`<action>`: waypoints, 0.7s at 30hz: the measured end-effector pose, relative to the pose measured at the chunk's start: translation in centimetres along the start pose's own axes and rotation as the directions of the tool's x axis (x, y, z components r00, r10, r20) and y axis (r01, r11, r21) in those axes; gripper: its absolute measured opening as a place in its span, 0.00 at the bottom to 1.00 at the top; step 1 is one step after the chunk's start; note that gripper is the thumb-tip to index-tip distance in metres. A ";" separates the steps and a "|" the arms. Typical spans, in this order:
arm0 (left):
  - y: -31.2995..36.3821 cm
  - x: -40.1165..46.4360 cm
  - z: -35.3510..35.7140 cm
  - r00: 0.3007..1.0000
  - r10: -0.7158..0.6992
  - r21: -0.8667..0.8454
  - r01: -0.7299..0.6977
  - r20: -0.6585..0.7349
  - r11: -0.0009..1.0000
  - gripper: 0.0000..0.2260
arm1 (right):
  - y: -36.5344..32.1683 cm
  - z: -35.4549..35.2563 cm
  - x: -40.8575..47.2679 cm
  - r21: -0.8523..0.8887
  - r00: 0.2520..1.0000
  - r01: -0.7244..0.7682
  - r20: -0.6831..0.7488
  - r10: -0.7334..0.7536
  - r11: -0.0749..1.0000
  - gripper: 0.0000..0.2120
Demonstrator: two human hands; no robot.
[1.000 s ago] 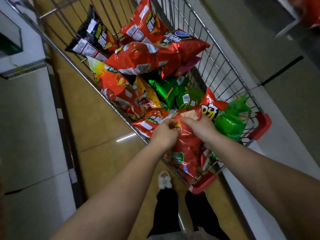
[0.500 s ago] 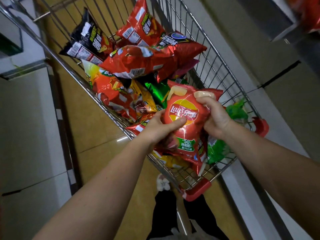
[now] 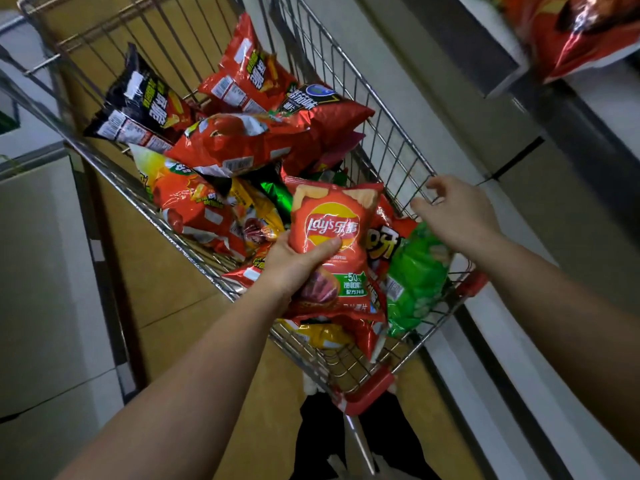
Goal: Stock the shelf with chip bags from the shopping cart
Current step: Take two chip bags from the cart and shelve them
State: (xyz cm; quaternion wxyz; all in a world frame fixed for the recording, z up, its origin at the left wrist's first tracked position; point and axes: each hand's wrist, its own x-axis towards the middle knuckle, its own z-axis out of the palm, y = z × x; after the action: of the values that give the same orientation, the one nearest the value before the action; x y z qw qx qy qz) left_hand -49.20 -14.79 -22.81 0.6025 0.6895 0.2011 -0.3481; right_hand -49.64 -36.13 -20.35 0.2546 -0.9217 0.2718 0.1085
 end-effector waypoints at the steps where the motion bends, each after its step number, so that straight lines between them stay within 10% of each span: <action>1: -0.2 0.0 0.3 1.000 0.008 0.025 -0.008 -0.015 1.000 0.26 | 0.7 0.3 -0.2 -0.033 0.997 -0.044 0.062 0.046 0.998 0.26; 5: -1.2 0.2 0.8 0.998 0.031 0.141 -0.022 -0.059 0.990 0.33 | 1.8 1.9 -1.2 -0.131 0.965 -0.070 0.242 0.100 0.989 0.27; 12: -1.4 0.7 -0.2 0.956 0.113 0.179 -0.065 -0.271 0.982 0.37 | -2.9 0.0 -0.9 -0.297 0.983 0.176 0.106 -0.150 0.939 0.19; 18: -1.5 0.8 -1.0 0.865 0.172 0.124 -0.128 -0.471 0.984 0.38 | -4.9 3.2 -1.2 0.386 0.932 0.091 0.293 -0.215 0.918 0.31; 21: -1.5 0.9 -1.5 0.822 0.158 0.063 -0.148 -0.547 0.987 0.38 | -2.1 5.6 -1.5 0.307 0.954 0.115 0.231 -0.192 0.945 0.28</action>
State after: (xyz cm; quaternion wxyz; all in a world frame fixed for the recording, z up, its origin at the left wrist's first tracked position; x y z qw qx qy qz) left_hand -49.29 -13.20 -24.50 0.5392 0.7794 0.3066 -0.0878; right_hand -50.07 -30.99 -23.67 0.4280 -0.8708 0.1762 0.1660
